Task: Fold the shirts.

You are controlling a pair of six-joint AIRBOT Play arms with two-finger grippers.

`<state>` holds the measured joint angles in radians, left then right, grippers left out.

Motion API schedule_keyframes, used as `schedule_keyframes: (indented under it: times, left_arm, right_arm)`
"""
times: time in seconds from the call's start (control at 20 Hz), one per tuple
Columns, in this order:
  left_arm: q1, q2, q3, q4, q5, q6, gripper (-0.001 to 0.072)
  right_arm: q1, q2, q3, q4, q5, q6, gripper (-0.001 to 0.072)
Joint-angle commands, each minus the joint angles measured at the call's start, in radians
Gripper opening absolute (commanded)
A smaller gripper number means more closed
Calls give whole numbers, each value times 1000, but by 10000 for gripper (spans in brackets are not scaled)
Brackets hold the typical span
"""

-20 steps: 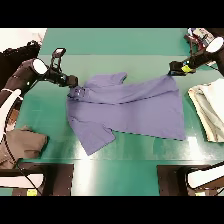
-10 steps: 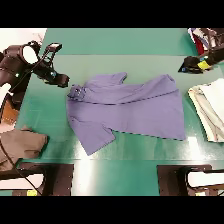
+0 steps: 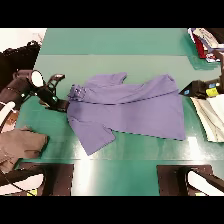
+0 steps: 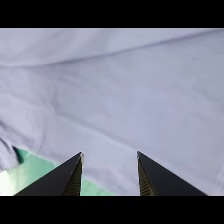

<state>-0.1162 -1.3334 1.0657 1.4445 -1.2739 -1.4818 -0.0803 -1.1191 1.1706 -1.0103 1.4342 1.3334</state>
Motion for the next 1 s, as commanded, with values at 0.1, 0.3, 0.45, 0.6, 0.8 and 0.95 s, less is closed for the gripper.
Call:
schedule_keyframes:
  times: [0.1, 0.3, 0.45, 0.6, 0.8, 0.95]
  left_arm:
    - [1, 7, -146, -188, 82, -23, 432]
    - [1, 7, -195, -211, 96, -34, 431]
    - [1, 7, -195, -211, 110, -47, 428]
    - [0, 8, -189, -211, 112, -47, 22]
    - [0, 126, -156, -206, 132, -45, 26]
    - [0, 251, -151, -206, 139, -27, 27]
  right_arm:
    - [-7, 114, -139, 23, -32, -8, 376]
    - [-7, 141, -146, 24, -41, -8, 375]
    - [-7, 166, -146, 23, -47, -8, 362]
    - [-9, 199, -146, 4, -41, -7, 362]
    - [-98, 217, -168, -91, 93, 10, 362]
    - [-267, 216, -312, -166, 129, 9, 370]
